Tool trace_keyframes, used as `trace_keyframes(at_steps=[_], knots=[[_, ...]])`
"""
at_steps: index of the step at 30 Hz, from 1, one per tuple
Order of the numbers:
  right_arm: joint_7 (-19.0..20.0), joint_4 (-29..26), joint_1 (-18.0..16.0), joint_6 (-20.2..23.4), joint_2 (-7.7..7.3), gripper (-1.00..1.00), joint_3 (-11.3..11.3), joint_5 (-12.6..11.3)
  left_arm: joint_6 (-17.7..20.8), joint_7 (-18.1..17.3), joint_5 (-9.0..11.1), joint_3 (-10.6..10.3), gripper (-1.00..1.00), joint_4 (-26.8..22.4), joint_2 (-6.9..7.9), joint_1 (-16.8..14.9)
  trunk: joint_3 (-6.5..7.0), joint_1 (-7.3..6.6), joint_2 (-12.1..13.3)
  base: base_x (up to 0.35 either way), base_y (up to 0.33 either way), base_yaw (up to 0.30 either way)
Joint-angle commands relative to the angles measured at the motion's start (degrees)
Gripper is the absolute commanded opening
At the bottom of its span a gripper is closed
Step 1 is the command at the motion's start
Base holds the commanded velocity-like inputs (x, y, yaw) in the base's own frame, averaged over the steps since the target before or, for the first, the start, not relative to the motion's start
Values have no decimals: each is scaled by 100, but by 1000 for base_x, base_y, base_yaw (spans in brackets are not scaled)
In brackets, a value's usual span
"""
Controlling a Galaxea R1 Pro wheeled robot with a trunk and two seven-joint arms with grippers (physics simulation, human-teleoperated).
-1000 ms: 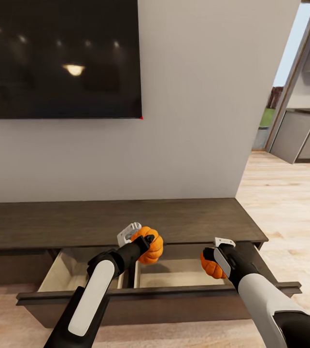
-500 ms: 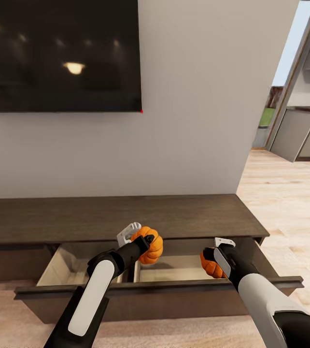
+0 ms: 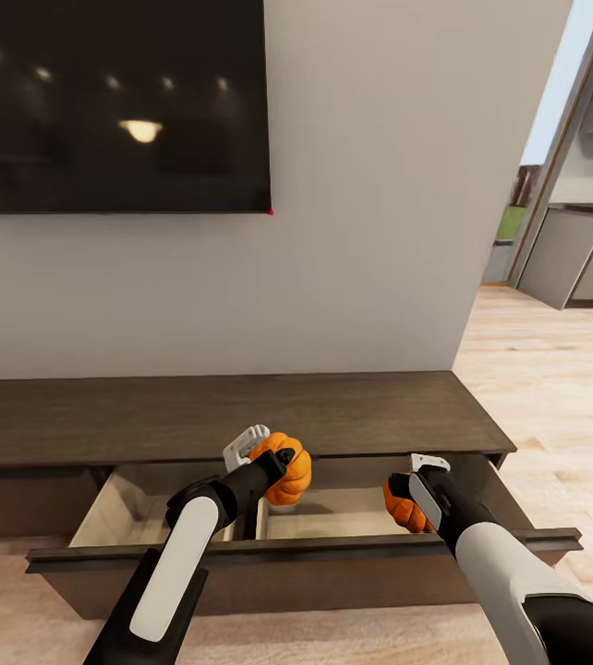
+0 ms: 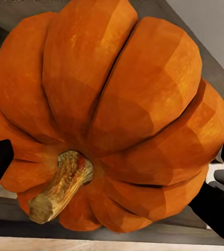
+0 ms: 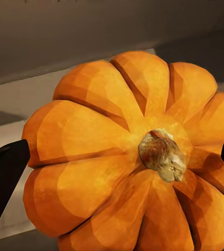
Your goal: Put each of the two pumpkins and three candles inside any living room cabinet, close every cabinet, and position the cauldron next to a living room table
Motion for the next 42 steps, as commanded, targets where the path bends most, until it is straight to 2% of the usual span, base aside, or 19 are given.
trace_keyframes(at_steps=[1,14,21,35,36,42], knots=[[-37,-9,-2,22,-1,-100,11,-56,7,56,41,1,-100,-7,-1,-5,-6,0,-2,187,0,0],[-37,-6,-2,22,-1,-100,11,-56,9,56,41,4,-100,-7,-1,-5,-6,0,-2,35,0,0],[-37,-4,-2,22,-1,-100,11,-56,9,56,41,11,-100,-7,-1,-5,-131,154,-283,0,0,0],[-54,-4,-2,29,-10,-100,11,-56,9,56,41,4,-100,-7,-1,-5,-131,154,-283,0,0,0],[-61,-4,-2,29,-10,100,11,-56,9,56,41,4,-100,-7,-1,-5,-131,154,-283,0,0,0],[-80,-13,-2,31,-10,100,11,-56,9,56,41,6,-100,-7,-1,-5,-131,154,-283,0,0,0]])
